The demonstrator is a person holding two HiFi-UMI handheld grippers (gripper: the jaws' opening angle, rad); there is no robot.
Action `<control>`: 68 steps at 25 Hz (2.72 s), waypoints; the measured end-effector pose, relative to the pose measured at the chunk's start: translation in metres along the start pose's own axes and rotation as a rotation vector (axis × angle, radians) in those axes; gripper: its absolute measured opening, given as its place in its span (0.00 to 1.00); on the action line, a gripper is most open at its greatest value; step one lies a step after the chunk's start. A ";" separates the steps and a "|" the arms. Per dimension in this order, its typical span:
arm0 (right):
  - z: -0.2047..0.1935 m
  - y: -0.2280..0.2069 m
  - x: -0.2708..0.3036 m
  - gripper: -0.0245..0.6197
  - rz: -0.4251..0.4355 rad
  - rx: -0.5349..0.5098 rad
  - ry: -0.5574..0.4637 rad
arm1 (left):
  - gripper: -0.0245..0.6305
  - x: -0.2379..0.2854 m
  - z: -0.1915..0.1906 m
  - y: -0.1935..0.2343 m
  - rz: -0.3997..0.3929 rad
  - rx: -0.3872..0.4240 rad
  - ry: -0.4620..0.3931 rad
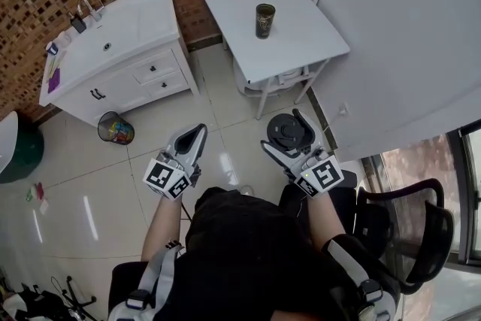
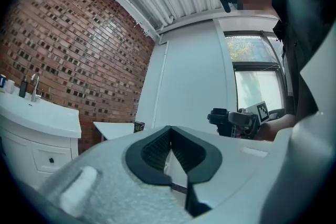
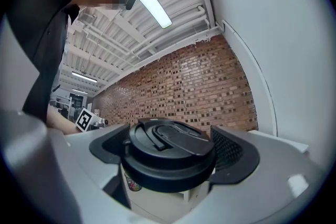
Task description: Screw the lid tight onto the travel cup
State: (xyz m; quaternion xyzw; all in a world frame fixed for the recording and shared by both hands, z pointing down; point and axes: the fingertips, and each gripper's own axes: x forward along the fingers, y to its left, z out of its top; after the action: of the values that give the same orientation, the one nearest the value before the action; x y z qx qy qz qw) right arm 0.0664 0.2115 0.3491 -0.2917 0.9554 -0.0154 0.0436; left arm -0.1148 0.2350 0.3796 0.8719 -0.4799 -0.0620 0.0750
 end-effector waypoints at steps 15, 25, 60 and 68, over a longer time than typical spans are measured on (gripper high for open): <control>-0.015 -0.076 0.025 0.78 -0.056 0.015 0.028 | 0.04 0.079 -0.017 0.028 -0.026 -0.007 0.041; -0.012 -0.141 0.065 0.78 -0.152 0.029 0.035 | 0.04 0.149 -0.018 0.081 -0.073 -0.038 0.038; 0.005 -0.335 0.235 0.78 -0.086 -0.042 0.034 | 0.04 0.345 0.013 0.223 -0.071 -0.012 0.033; 0.013 -0.370 0.256 0.78 0.010 -0.059 0.019 | 0.04 0.382 0.013 0.222 -0.037 0.017 0.031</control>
State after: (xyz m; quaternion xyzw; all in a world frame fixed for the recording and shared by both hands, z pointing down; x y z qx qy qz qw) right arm 0.0615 -0.2386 0.3377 -0.2879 0.9573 0.0101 0.0259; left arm -0.0977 -0.2069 0.3948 0.8821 -0.4630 -0.0456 0.0740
